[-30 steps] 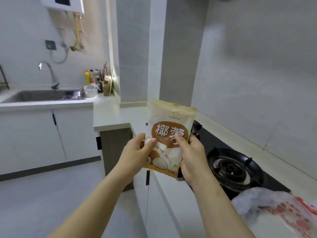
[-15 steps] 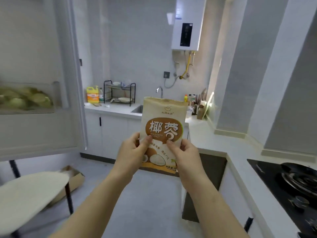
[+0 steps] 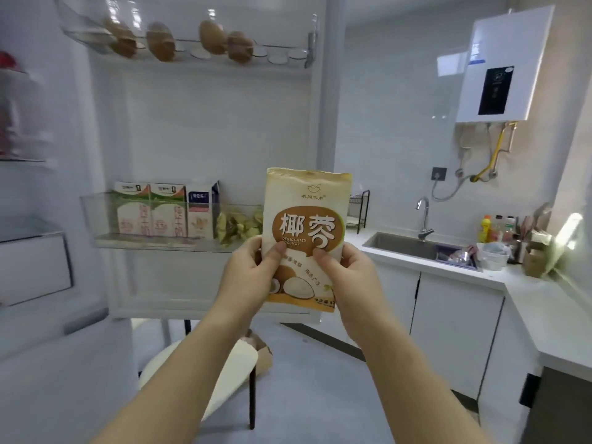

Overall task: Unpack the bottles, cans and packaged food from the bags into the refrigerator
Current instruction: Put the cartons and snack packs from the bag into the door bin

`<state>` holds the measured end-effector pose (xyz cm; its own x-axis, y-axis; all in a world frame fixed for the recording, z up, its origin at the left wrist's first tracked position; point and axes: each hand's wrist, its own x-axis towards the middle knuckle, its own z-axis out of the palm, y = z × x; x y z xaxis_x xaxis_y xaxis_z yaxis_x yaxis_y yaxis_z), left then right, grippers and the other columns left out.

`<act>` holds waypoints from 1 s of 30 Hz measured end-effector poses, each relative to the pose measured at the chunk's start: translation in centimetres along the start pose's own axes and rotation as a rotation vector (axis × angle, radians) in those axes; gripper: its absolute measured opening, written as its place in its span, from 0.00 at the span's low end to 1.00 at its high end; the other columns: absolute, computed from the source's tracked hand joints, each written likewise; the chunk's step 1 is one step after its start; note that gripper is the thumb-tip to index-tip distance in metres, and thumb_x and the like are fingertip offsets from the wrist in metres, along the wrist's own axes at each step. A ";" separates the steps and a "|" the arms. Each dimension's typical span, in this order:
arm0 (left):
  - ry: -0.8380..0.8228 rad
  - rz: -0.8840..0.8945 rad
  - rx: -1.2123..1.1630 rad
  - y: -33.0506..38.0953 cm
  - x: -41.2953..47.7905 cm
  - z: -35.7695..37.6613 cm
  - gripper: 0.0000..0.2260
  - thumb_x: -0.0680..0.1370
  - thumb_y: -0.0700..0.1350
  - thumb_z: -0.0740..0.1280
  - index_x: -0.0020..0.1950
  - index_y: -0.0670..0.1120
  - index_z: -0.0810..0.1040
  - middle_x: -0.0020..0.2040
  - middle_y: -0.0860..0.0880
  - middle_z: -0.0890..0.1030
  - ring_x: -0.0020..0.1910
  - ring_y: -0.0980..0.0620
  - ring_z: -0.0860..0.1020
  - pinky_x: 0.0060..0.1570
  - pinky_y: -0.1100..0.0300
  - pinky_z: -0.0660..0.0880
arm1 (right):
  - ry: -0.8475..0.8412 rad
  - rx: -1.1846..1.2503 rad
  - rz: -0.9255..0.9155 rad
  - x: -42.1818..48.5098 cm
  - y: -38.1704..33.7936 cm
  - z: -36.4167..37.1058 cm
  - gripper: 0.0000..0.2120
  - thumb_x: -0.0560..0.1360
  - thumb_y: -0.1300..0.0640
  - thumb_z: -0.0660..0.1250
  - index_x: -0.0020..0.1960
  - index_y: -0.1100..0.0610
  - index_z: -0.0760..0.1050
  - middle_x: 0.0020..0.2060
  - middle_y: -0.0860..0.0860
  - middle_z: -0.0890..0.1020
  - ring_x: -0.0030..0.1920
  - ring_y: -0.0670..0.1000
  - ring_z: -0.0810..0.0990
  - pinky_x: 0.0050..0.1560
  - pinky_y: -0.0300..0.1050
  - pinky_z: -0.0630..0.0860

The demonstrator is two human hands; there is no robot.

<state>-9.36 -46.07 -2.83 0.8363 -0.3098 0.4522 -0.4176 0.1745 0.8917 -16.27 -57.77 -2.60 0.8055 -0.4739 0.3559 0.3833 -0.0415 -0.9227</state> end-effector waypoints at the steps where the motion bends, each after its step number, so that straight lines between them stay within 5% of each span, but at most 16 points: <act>1: 0.016 0.010 0.012 0.4 0.7 -1.0 0.04 0.78 0.49 0.63 0.48 0.51 0.76 0.43 0.51 0.83 0.41 0.54 0.82 0.34 0.63 0.76 | -0.014 0.004 -0.009 0.8 -0.2 1.1 0.03 0.76 0.59 0.65 0.46 0.52 0.77 0.44 0.52 0.84 0.45 0.52 0.83 0.45 0.50 0.82; 9: 0.140 0.126 0.135 4.0 7.0 -6.4 0.06 0.79 0.49 0.63 0.45 0.50 0.75 0.45 0.49 0.82 0.45 0.50 0.81 0.43 0.52 0.79 | -0.104 -0.011 -0.125 7.2 -3.1 8.0 0.03 0.76 0.59 0.66 0.46 0.52 0.77 0.45 0.53 0.84 0.47 0.55 0.83 0.48 0.58 0.81; 16: 0.209 0.169 0.177 6.6 12.6 -9.0 0.06 0.79 0.50 0.62 0.45 0.51 0.74 0.45 0.49 0.81 0.44 0.50 0.81 0.39 0.58 0.78 | -0.181 -0.044 -0.221 13.3 -5.4 11.8 0.04 0.76 0.59 0.66 0.44 0.50 0.75 0.45 0.51 0.83 0.47 0.53 0.83 0.50 0.55 0.80; 20: 0.264 0.121 0.249 6.0 15.0 -10.5 0.07 0.80 0.50 0.61 0.50 0.49 0.74 0.48 0.49 0.81 0.45 0.50 0.80 0.39 0.59 0.77 | -0.258 -0.105 -0.246 16.0 -4.9 13.4 0.04 0.77 0.58 0.65 0.45 0.49 0.75 0.41 0.47 0.82 0.44 0.48 0.81 0.45 0.44 0.80; 22: 0.295 0.084 0.274 5.4 15.8 -11.3 0.10 0.80 0.50 0.60 0.56 0.46 0.74 0.51 0.47 0.81 0.47 0.49 0.80 0.41 0.58 0.78 | -0.283 -0.174 -0.255 17.1 -4.1 14.3 0.05 0.77 0.57 0.64 0.45 0.48 0.74 0.42 0.46 0.81 0.46 0.49 0.81 0.47 0.46 0.79; 27: 0.310 -0.006 0.364 3.7 16.7 -13.9 0.09 0.80 0.50 0.60 0.52 0.46 0.74 0.49 0.47 0.82 0.46 0.49 0.80 0.41 0.56 0.78 | -0.369 -0.257 -0.183 18.1 -2.2 16.5 0.08 0.77 0.57 0.64 0.42 0.45 0.71 0.43 0.45 0.79 0.51 0.51 0.79 0.54 0.51 0.78; 30: 0.272 -0.084 0.402 3.1 17.0 -15.3 0.10 0.80 0.49 0.60 0.54 0.44 0.75 0.49 0.47 0.82 0.47 0.47 0.80 0.47 0.52 0.79 | -0.398 -0.319 -0.133 18.4 -1.5 17.2 0.10 0.76 0.58 0.65 0.39 0.46 0.70 0.38 0.43 0.78 0.45 0.48 0.79 0.49 0.47 0.79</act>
<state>8.97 -36.53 7.34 0.9132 -0.0427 0.4054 -0.4037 -0.2317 0.8851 5.77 -51.26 7.91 0.8926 -0.0780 0.4442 0.3870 -0.3733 -0.8432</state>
